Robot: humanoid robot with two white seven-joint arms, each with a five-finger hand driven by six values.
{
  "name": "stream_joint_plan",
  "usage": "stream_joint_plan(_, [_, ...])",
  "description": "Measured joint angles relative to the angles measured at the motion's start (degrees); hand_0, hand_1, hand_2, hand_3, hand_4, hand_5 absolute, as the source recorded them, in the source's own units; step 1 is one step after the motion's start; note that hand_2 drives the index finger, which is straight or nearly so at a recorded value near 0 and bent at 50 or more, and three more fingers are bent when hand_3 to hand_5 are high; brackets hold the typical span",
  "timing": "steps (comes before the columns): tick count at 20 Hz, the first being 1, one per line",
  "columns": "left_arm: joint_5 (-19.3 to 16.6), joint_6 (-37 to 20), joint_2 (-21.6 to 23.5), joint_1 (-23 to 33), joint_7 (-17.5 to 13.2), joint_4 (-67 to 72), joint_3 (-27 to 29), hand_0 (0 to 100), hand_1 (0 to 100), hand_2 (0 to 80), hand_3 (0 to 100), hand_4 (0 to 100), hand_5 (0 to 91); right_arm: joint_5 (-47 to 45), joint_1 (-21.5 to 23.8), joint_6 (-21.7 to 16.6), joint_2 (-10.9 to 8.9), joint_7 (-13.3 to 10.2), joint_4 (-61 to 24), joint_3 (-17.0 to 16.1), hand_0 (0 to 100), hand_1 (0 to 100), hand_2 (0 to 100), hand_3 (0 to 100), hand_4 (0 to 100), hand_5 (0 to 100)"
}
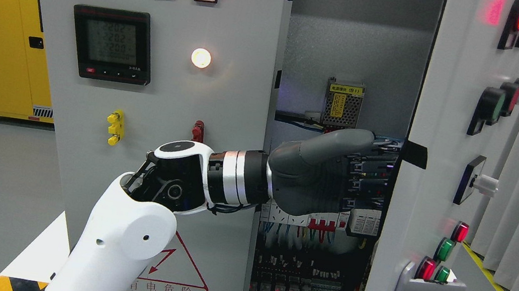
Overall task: Open door with both hands
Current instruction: 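Push the door edge outward with the left hand, swinging it open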
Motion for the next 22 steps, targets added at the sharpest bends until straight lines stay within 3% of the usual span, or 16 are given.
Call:
stream_joint_plan(17, [-2.9, 0.6, -7.1, -1.0, 0.1, 0.2, -3.7, 12, 56, 0.0, 0, 0, 0.0, 0.0, 0.0, 0.0, 0.00, 0.0, 0.0, 0.1, 0, 50, 4, 0, 0, 0])
stream_joint_plan(22, [-3.4, 0.1, -8.2, -1.5, 2.2, 0.3, -5.6, 12, 56, 0.0, 0, 0, 0.0, 0.0, 0.0, 0.0, 0.00, 0.0, 0.0, 0.1, 0, 50, 4, 0, 0, 0])
